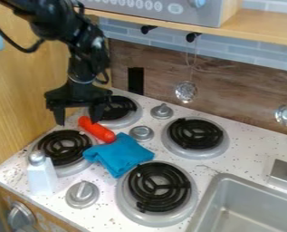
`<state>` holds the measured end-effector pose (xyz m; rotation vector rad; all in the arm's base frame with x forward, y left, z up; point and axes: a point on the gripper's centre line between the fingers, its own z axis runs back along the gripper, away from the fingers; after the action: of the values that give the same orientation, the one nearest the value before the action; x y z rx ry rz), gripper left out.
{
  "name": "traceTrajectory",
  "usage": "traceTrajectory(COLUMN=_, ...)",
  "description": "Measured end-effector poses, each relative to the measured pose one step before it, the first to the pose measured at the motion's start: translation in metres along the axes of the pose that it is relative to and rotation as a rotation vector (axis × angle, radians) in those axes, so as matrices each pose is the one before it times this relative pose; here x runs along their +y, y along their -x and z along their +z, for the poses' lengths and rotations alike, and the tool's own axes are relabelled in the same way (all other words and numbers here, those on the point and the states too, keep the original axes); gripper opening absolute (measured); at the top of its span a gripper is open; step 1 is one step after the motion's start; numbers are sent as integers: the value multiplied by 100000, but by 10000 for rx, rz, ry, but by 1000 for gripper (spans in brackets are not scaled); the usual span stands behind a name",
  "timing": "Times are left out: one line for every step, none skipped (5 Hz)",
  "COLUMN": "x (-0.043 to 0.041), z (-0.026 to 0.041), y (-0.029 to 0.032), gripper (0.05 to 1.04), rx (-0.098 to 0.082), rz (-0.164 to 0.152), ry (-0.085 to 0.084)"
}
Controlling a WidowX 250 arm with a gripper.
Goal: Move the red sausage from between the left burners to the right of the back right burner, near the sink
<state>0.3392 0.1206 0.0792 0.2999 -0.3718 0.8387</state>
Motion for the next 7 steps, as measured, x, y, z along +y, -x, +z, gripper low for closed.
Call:
traceTrajectory(x=-1002, z=-1427, y=-925, gripper=1005, rx=-272, rz=750, ry=-260)
traceTrajectory(x=-997, z=-1140, y=-608, gripper=1005, rx=-148, rz=398, ry=33)
traceTrajectory(x=-668, z=-1365, y=-234, gripper=1005, rx=-92, rz=166, ry=-134)
traceTrajectory(x=-669, z=-705, y=-598, gripper=1005, rx=-161, rz=442, ry=52)
traceTrajectory(x=-549, z=-733, y=-323, gripper=1005, rx=-111, rz=464, ry=-47)
traceTrajectory(x=-410, z=-915, y=-257, gripper=1005, rx=-68, rz=382, ry=-258)
traceTrajectory(x=-412, z=-937, y=-41, gripper=1005, rx=-18, rz=423, ry=-221)
